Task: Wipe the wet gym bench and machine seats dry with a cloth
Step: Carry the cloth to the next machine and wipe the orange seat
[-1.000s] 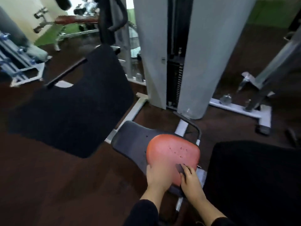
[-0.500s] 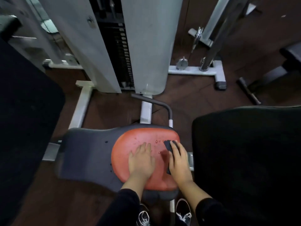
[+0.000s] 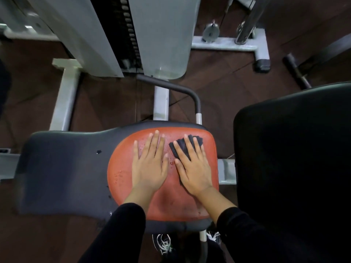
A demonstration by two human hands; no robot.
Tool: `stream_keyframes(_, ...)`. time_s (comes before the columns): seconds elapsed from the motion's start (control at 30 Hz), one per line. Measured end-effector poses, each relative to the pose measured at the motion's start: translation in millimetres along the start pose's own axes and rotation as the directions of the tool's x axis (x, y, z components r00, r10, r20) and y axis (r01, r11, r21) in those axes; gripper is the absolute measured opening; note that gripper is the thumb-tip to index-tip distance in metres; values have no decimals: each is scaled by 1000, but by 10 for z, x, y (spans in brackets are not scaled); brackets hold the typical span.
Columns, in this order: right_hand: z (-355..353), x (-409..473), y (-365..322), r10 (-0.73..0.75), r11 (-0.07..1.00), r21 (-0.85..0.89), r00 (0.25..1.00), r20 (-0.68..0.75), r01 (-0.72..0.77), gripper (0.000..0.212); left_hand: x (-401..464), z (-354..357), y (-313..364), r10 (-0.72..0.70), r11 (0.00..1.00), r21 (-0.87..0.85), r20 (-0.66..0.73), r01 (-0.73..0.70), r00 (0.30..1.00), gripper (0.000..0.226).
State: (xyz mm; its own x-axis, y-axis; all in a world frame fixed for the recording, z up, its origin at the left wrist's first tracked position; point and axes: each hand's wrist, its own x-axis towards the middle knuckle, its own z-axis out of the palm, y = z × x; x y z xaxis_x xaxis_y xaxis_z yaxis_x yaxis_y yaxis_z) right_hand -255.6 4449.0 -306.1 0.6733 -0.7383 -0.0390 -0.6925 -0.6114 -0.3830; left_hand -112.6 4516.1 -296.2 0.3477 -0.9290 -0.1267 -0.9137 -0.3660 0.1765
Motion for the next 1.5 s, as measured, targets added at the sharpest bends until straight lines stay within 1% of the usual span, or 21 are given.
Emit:
stream_keyframes(0.13, -2, 30, -31, 3, 1000, -2, 1000, -2, -3, 45, -4, 8, 3, -9, 1000, 2, 0, 9, 1000, 58)
stream_keyframes(0.2, -11, 81, -8, -19, 1000, -2, 1000, 11, 19, 44, -7, 12, 2, -9, 1000, 8, -3, 9, 1000, 58)
stream_keyframes(0.3, -21, 296, 71, -57, 998, -4, 998, 6, 57, 43, -13, 19, 2, -11, 1000, 5, -9, 11, 1000, 58)
stream_keyframes(0.37, -48, 480, 147, -43, 999, 6, 999, -9, 43, 42, -16, 12, 6, -10, 1000, 7, -8, 10, 1000, 58)
stream_keyframes(0.47, -82, 605, 330, 51, 998, 23, 998, -36, -50, 42, -10, -2, 7, -16, 1000, 17, -3, 16, 1000, 58)
stream_keyframes(0.53, -101, 564, 447, 156, 987, 59, 985, -74, -152, 44, -8, 0, 8, -20, 1000, 17, 3, 20, 1000, 59)
stream_keyframes(0.67, -100, 254, 461, 360, 923, 166, 931, -60, -347, 43, -5, 16, 4, -22, 1000, 15, -4, 22, 1000, 59)
stream_keyframes(0.73, -75, 63, 346, 436, 892, 163, 898, -67, -421, 46, -8, 20, 5, -19, 1000, 5, -13, 20, 1000, 59)
stream_keyframes(0.77, -55, -12, 271, 446, 890, 137, 892, -76, -434, 47, -7, 22, 7, -16, 1000, 1, -19, 16, 1000, 59)
stream_keyframes(0.83, -5, -63, 117, 401, 915, 80, 912, -88, -395, 47, -6, 28, 8, -10, 1000, 0, -29, 10, 1000, 59)
stream_keyframes(0.97, 45, 228, -107, 235, 972, 21, 971, -43, -235, 47, -6, 23, 5, -9, 1000, 7, -24, 9, 1000, 58)
stream_keyframes(1.03, 28, 467, -100, 142, 990, 3, 990, -13, -142, 46, -5, 18, 4, -11, 1000, 17, -18, 12, 1000, 58)
stream_keyframes(1.1, -17, 700, 37, 102, 995, 10, 995, 6, -103, 44, 0, 9, 13, -13, 1000, 17, -19, 13, 1000, 58)
stream_keyframes(1.13, -48, 790, 141, 110, 994, 18, 994, 2, -110, 43, 0, 6, 15, -14, 1000, 17, -20, 14, 1000, 58)
stream_keyframes(1.2, -114, 829, 345, 184, 982, 35, 983, 4, -184, 41, -6, 5, 10, -16, 1000, 12, -25, 16, 1000, 58)
stream_keyframes(1.3, -174, 504, 547, 340, 935, 99, 940, 16, -340, 42, -6, 12, 3, -6, 1000, -6, -49, 5, 999, 58)
stream_keyframes(1.37, -154, 210, 494, 412, 903, 136, 911, 1, -408, 46, -10, 25, 3, -5, 1000, -11, -65, 4, 998, 57)
stream_keyframes(1.43, -63, 21, 288, 402, 914, 77, 915, -45, -398, 48, -10, 37, 2, -2, 1000, -14, -76, 1, 997, 57)
stream_keyframes(1.5, 49, -12, -1, 314, 949, 13, 948, -59, -314, 48, -12, 37, -6, -3, 1000, -17, -78, 1, 997, 57)
